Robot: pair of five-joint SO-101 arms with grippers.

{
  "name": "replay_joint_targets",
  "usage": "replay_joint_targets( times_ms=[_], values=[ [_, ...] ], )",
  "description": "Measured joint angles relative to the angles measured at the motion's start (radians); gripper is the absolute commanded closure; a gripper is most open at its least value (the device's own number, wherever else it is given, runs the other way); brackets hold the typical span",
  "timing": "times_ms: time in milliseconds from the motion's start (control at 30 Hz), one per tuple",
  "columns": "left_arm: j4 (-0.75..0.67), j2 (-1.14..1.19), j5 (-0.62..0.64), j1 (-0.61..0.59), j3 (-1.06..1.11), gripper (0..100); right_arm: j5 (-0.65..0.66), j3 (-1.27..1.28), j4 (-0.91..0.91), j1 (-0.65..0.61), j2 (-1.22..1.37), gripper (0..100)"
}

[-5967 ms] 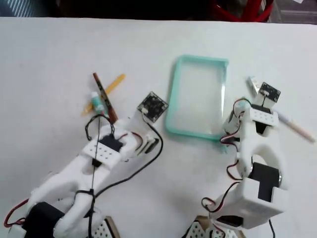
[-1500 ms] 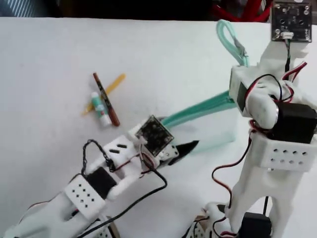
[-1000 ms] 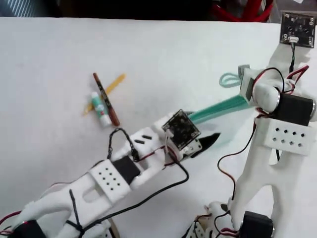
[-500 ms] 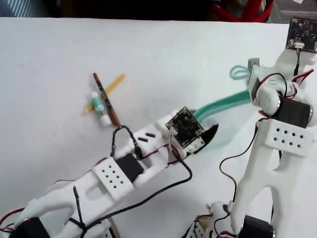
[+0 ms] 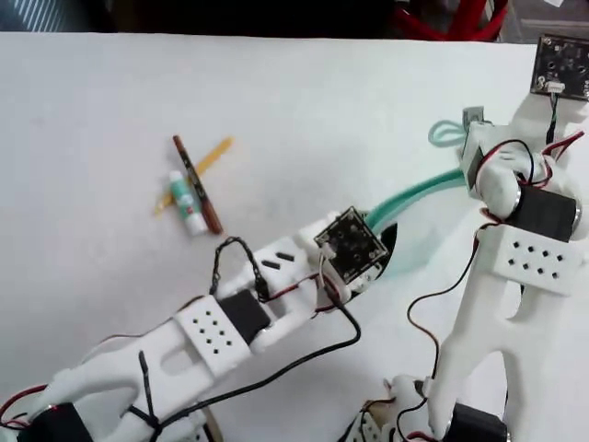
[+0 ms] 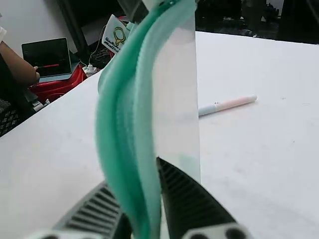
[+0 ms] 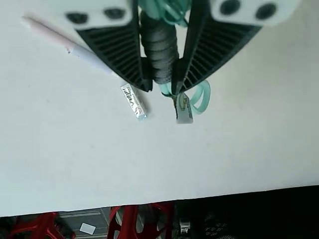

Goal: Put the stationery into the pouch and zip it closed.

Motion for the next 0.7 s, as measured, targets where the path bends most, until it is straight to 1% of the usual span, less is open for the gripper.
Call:
replay_joint_targets(
  times_ms=[67, 133, 267, 333, 433, 533, 600, 700],
  values=[
    [0.064, -0.038, 0.000, -0.023, 0.000, 97, 0.018, 0.000, 0.011, -0.008, -0.011, 80.8],
    [0.150, -0.100, 0.000, -0.038, 0.000, 97, 0.035, -0.018, 0.052, -0.028, -0.023, 76.4],
    [0.295, -0.232, 0.000, -0.080, 0.003, 97, 0.061, -0.101, 0.195, -0.081, -0.069, 75.8],
    [0.331, -0.267, -0.002, -0.109, 0.002, 97, 0.066, -0.149, 0.275, -0.104, -0.100, 75.8],
    [0.330, -0.284, -0.002, -0.117, 0.040, 97, 0.066, -0.236, 0.364, -0.140, -0.175, 75.8],
    [0.261, -0.285, 0.000, -0.126, 0.098, 97, 0.072, -0.278, 0.431, -0.141, -0.212, 75.8],
    [0.209, -0.285, 0.000, -0.132, 0.126, 97, 0.072, -0.278, 0.451, -0.141, -0.213, 75.8],
    [0.184, -0.285, 0.000, -0.132, 0.133, 98, 0.072, -0.278, 0.457, -0.147, -0.215, 75.8]
  ],
)
